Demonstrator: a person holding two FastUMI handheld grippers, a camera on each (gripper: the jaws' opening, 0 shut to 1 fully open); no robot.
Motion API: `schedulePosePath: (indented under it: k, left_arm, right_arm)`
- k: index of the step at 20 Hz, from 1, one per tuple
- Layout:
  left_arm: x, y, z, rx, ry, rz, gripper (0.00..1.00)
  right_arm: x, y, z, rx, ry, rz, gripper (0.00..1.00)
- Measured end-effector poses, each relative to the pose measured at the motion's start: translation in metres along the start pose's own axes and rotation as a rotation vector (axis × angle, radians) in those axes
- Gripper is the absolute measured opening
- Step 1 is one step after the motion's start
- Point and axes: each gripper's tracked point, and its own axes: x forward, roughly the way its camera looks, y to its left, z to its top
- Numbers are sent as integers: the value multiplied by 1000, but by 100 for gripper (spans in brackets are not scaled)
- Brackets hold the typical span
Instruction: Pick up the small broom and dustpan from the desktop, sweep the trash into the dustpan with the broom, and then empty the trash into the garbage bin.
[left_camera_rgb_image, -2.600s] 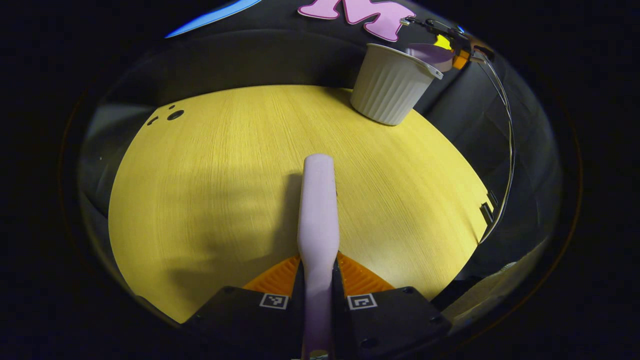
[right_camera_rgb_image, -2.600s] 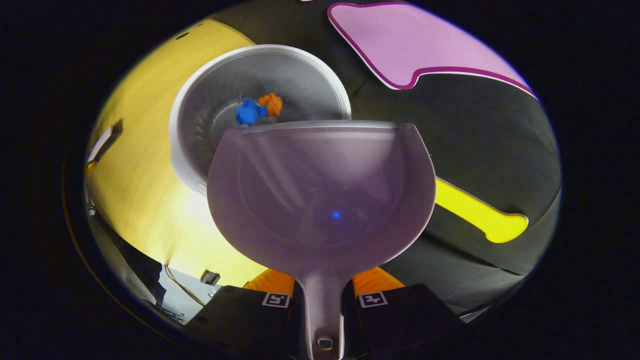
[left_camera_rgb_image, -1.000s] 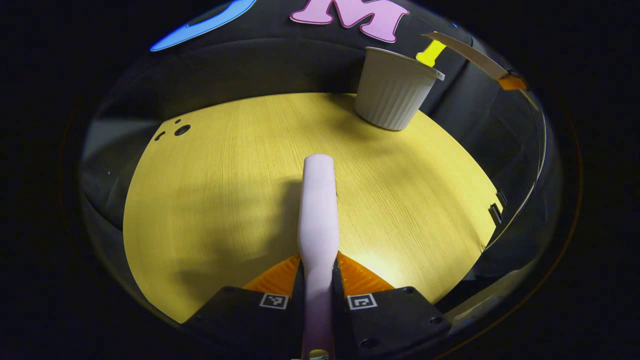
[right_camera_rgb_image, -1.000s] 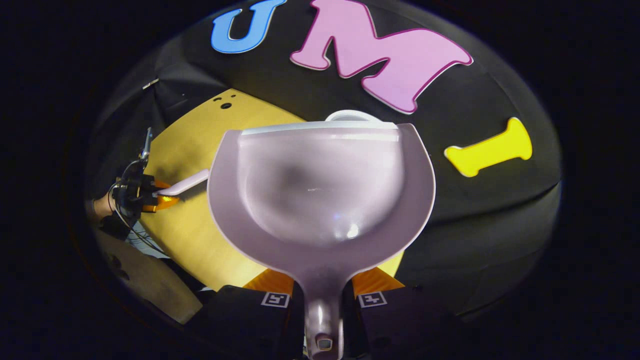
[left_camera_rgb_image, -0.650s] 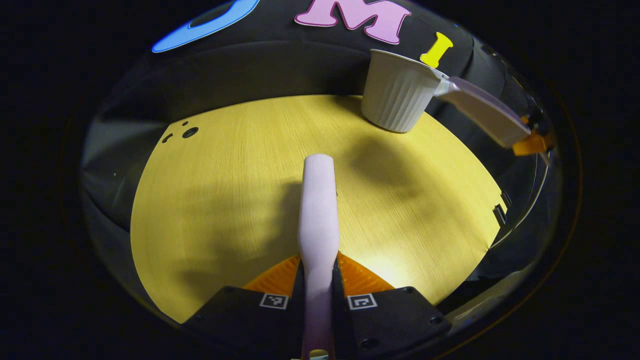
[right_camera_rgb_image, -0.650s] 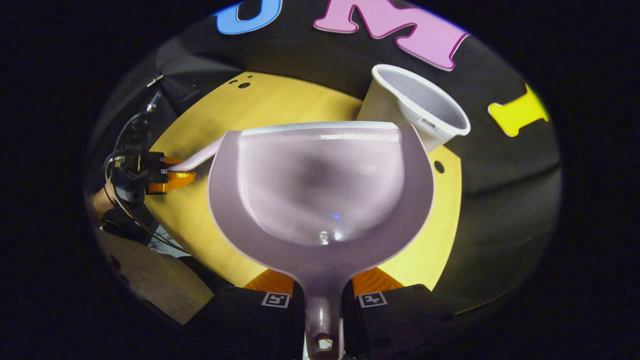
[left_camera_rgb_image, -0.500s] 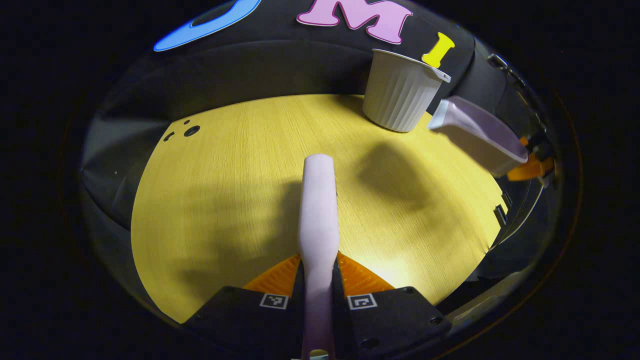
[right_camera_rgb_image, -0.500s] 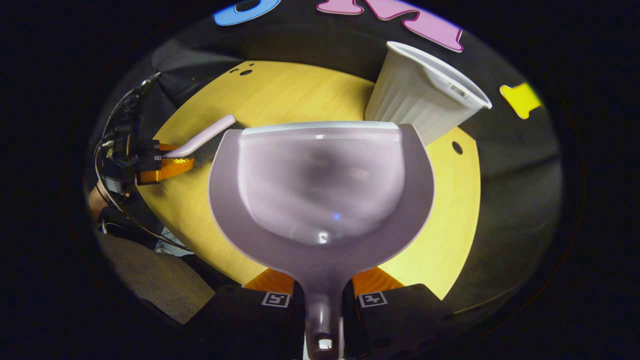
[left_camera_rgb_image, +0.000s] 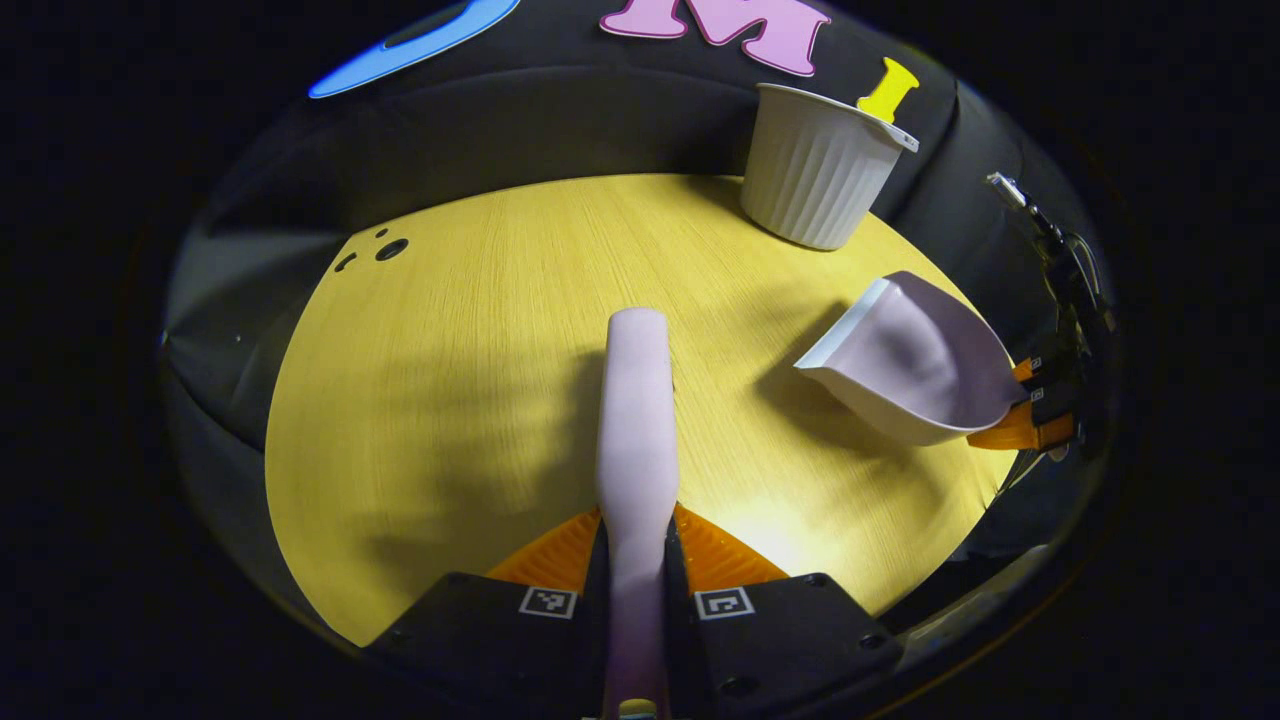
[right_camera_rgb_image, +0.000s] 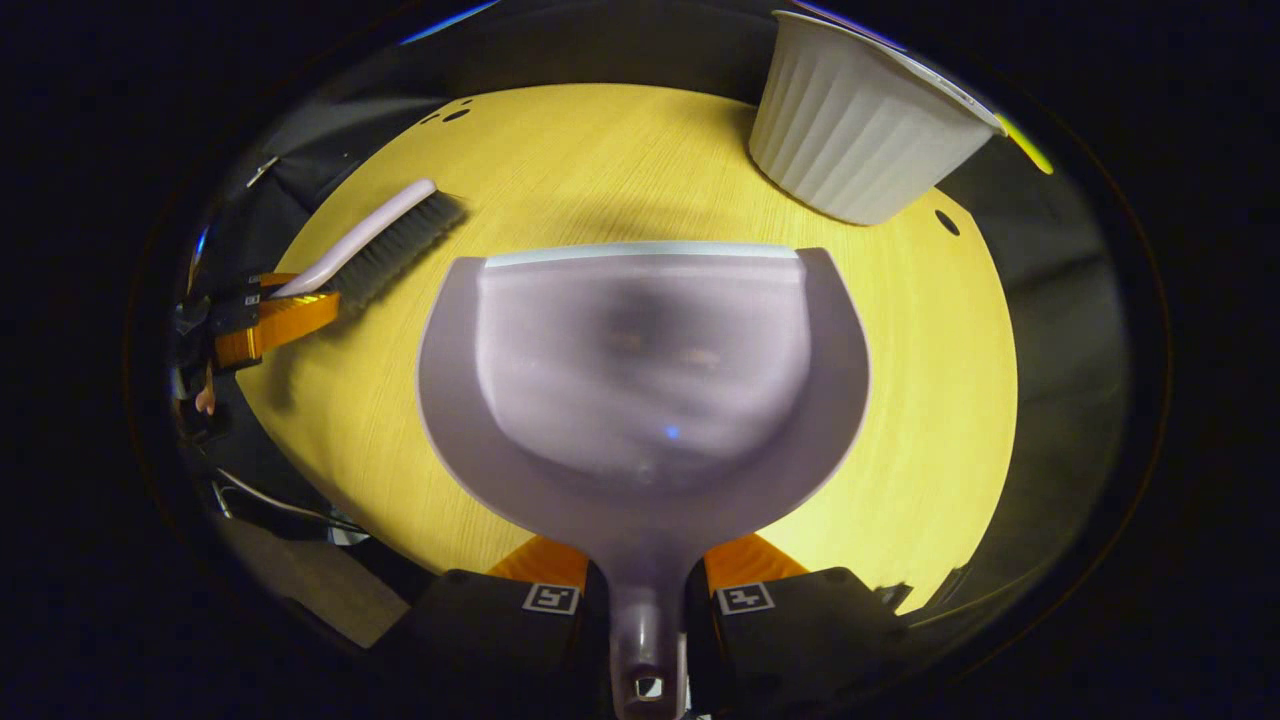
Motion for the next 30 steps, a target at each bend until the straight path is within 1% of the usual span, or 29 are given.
schedulePosePath:
  k: [1, 2, 3, 5, 6, 7, 8, 9, 10, 11, 12, 15, 16, 17, 19, 20, 21, 22, 24, 25, 26, 27, 28, 29, 30]
  left_arm:
    - [1, 1, -1, -2, 4, 3, 29]
    - [3, 2, -2, -4, 7, 7, 28]
    - [3, 2, -3, -5, 10, 12, 25]
    - [6, 3, -6, -8, 16, 17, 32]
    - [7, 3, -7, -9, 20, 18, 25]
    - [8, 4, -7, -7, 22, 22, 25]
    - [9, 5, -7, -4, 16, 26, 28]
    - [10, 5, -7, 0, 13, 29, 29]
    - [10, 6, -7, 5, 12, 33, 32]
    - [12, 7, -7, 11, 12, 38, 32]
    - [14, 9, -8, 20, 14, 47, 29]
    - [19, 13, -13, 32, 32, 73, 30]
    - [21, 14, -13, 30, 35, 77, 30]
    - [21, 13, -13, 31, 33, 78, 30]
    - [19, 11, -10, 36, 22, 78, 32]
    - [17, 11, -9, 44, 19, 80, 29]
    - [15, 12, -9, 55, 15, 87, 31]
    - [14, 12, -8, 59, 11, 91, 34]
    - [8, 14, -6, 68, 1, 99, 30]
    - [5, 14, -6, 71, -3, 102, 33]
    - [1, 14, -4, 70, -11, 102, 33]
    - [-3, 13, -3, 64, -17, 101, 33]
    - [-7, 12, 0, 55, -26, 99, 36]
    - [-13, 11, 3, 44, -38, 96, 33]
    - [-19, 9, 7, 33, -52, 93, 33]
  right_arm:
    - [0, -1, 0, 12, 0, -6, 35]
    - [0, -1, 0, 16, 8, -12, 35]
    - [1, 0, 1, 20, 8, -19, 35]
    - [1, 0, 2, 21, 4, -28, 35]
    - [1, 0, 2, 24, 3, -29, 35]
    - [2, 1, 1, 26, 7, -28, 35]
    - [2, 0, 2, 31, 6, -28, 35]
    - [1, 1, 2, 33, 7, -28, 35]
    - [1, 1, 2, 35, 9, -28, 35]
    - [0, 1, 2, 39, 9, -22, 35]
    - [0, 2, 2, 49, 10, -12, 35]
    - [-2, 3, 3, 67, 17, 10, 36]
    - [-5, 3, 4, 72, 17, 11, 41]
    - [-6, 4, 4, 72, 16, 11, 36]
    - [-4, 3, 3, 66, 14, 10, 37]
    - [-4, 3, -1, 62, 20, 10, 32]
    - [-5, 2, -1, 61, 15, 11, 40]
    - [-4, 1, -1, 63, 15, 11, 40]
    - [-12, 2, -2, 72, 13, 17, 40]
    - [-17, 3, -1, 77, 10, 21, 40]
    - [-23, 4, -1, 81, 7, 29, 34]
    - [-30, 3, 1, 87, -1, 35, 40]
    - [-37, 3, 2, 92, -9, 41, 41]
    - [-43, 2, 2, 98, -18, 49, 48]
    - [-50, 1, 3, 104, -34, 57, 42]
